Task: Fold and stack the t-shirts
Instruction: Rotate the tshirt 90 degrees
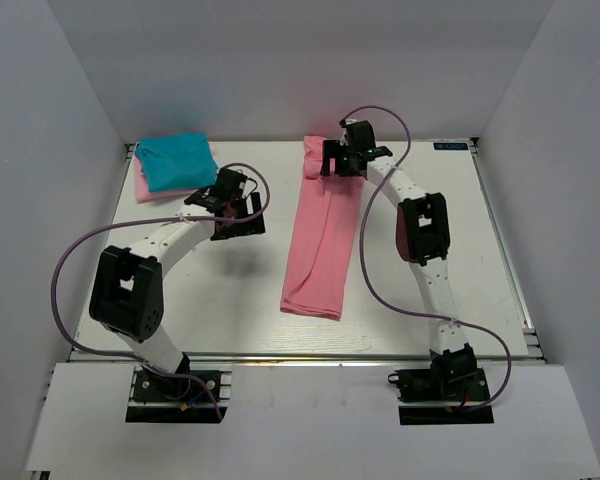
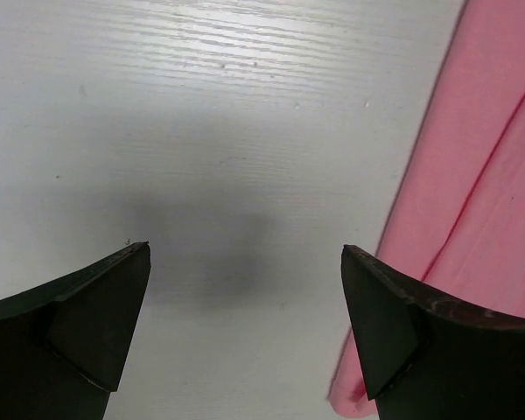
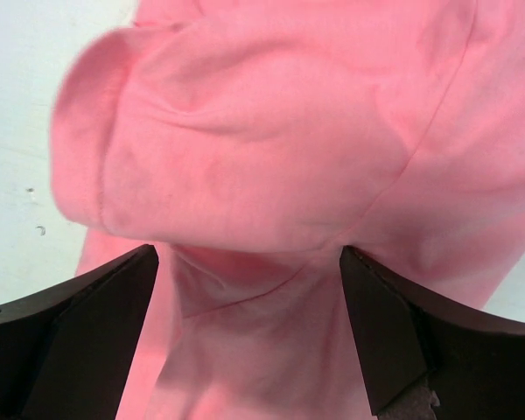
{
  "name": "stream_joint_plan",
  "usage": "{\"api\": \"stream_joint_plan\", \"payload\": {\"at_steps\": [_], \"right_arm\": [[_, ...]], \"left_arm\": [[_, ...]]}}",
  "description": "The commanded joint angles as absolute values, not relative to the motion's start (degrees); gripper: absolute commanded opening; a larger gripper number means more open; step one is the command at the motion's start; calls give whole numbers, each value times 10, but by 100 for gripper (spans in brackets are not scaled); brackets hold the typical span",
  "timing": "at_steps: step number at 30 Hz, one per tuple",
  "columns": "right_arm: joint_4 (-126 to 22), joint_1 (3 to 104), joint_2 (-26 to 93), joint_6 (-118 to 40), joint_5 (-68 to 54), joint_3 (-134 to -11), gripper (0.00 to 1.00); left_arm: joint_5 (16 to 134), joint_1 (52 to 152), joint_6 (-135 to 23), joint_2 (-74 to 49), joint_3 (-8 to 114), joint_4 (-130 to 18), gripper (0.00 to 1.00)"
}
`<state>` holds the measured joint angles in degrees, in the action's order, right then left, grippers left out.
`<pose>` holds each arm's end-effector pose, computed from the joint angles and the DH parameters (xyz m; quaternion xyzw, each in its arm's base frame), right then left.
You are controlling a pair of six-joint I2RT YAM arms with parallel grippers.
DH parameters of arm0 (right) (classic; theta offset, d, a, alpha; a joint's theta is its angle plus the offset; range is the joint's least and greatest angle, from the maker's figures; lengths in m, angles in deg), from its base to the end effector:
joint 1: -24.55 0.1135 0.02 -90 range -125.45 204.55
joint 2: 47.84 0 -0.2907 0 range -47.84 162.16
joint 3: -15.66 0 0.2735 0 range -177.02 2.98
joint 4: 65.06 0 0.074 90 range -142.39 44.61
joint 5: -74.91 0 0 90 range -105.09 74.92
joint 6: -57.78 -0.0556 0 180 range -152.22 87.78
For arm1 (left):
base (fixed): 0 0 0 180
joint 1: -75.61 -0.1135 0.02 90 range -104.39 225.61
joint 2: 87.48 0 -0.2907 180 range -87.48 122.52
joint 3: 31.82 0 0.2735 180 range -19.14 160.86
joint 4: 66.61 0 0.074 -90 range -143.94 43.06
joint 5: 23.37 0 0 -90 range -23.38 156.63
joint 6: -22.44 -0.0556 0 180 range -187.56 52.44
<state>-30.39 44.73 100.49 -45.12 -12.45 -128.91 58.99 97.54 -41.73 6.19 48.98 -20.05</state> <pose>0.6015 0.2238 0.1677 -0.0672 0.8977 0.1437 0.4110 0.3468 -0.1317 0.2315 -0.0503 0.9613 -0.0477 0.2665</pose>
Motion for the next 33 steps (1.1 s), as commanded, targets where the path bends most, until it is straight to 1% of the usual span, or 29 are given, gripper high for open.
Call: {"api": "stream_joint_plan", "payload": {"at_steps": [1,3,4,5,6,7,9,10,11,12,14,15,17,18,21,23,27,29,33], "right_arm": [[-345,460,924,-409,-83,-1252,90],[-330,468,830,-402,-84,-1211,90],[-323,471,781,-409,-88,-1133,90],[-310,479,756,-409,-81,-1105,90],[-289,484,695,-417,-80,-1081,90],[-277,498,676,-421,-81,-1008,90],[-238,541,643,-422,-85,-968,90],[-227,554,611,-439,-92,-919,90],[-196,595,601,-447,-91,-890,90],[-188,610,589,-479,-87,-879,90],[-172,635,581,-502,-87,-841,90],[-164,675,581,-526,-115,-829,90],[-154,706,583,-561,-135,-819,90],[-138,721,585,-574,-179,-818,90],[-108,743,592,-628,-232,-817,90],[-106,763,594,-661,-234,-812,90],[-148,796,595,-708,-219,-774,90],[-180,808,595,-721,-215,-768,90],[-186,821,604,-736,-228,-773,90]], "left_arm": [[628,976,-442,62,516,-198,100],[634,983,-436,46,501,-198,100],[634,983,-430,32,478,-198,100],[639,983,-424,17,463,-207,100],[639,983,-409,1,446,-217,100],[648,976,-401,-37,408,-217,100],[630,976,-382,-74,373,-223,100],[619,976,-372,-89,346,-217,100],[612,976,-367,-113,334,-217,100],[612,976,-367,-123,312,-204,100],[600,976,-342,-138,294,-197,100],[595,976,-342,-144,279,-192,100],[585,976,-324,-151,267,-185,100],[585,976,-324,-156,262,-185,100],[579,976,-316,-163,245,-197,100],[585,976,-316,-174,240,-197,100],[595,976,-316,-208,225,-209,100],[602,976,-316,-223,209,-224,100],[602,976,-316,-250,204,-224,100]]}}
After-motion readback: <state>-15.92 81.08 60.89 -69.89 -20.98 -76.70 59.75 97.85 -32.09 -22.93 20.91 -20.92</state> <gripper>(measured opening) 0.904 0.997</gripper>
